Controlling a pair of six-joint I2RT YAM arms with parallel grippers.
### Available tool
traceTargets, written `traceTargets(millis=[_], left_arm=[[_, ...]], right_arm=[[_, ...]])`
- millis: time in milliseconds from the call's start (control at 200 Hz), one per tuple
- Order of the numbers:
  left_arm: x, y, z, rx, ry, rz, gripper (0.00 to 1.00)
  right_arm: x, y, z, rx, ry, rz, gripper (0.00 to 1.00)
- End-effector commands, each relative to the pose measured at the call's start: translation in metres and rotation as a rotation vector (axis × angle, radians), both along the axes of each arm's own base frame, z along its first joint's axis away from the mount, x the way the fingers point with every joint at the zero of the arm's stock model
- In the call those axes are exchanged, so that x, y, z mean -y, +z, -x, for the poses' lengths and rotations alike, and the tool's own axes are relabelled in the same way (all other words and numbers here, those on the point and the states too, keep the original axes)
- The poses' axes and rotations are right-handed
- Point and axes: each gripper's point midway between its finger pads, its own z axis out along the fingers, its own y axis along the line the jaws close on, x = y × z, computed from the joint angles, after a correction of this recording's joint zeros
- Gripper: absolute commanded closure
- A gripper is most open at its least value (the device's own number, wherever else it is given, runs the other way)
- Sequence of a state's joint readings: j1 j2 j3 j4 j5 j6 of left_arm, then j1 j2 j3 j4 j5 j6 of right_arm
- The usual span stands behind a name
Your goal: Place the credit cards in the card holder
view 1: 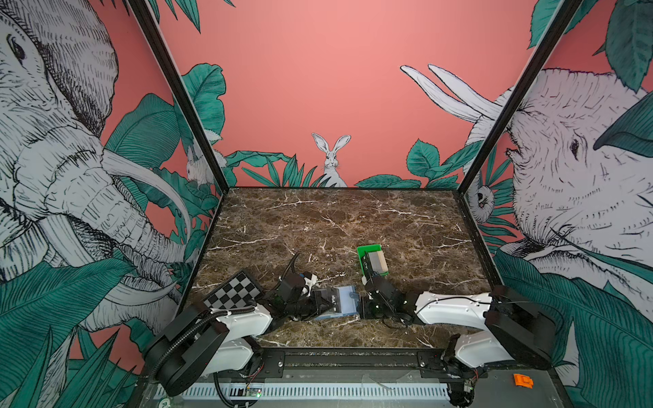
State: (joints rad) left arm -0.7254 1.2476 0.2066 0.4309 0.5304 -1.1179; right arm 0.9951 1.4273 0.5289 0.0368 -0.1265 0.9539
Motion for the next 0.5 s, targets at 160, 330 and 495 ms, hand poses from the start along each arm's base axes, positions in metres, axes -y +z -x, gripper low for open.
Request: traceTargets(millis=[160,330,495], left_arm=[[-0.0004,-0.0071,0.0045,-0.032,-0.006,0.0,0.97],[-0.0018,-0.0128,0.0075,-0.052,-0.019,-0.033,0.93],[-0.0027,-0.0146,0.0089,-0.066,-0.028,-0.054,0.86]], right_arm=[[0.0031,-0.0073,0.0021,-0.006,0.003,0.038,0.91],[0.0039,-0.0075,0.0019,-0.004,-0.003,0.036,0.92],[0.0055,-0.0083,0.0028,-0.005,-0.002,0.041,0.92]])
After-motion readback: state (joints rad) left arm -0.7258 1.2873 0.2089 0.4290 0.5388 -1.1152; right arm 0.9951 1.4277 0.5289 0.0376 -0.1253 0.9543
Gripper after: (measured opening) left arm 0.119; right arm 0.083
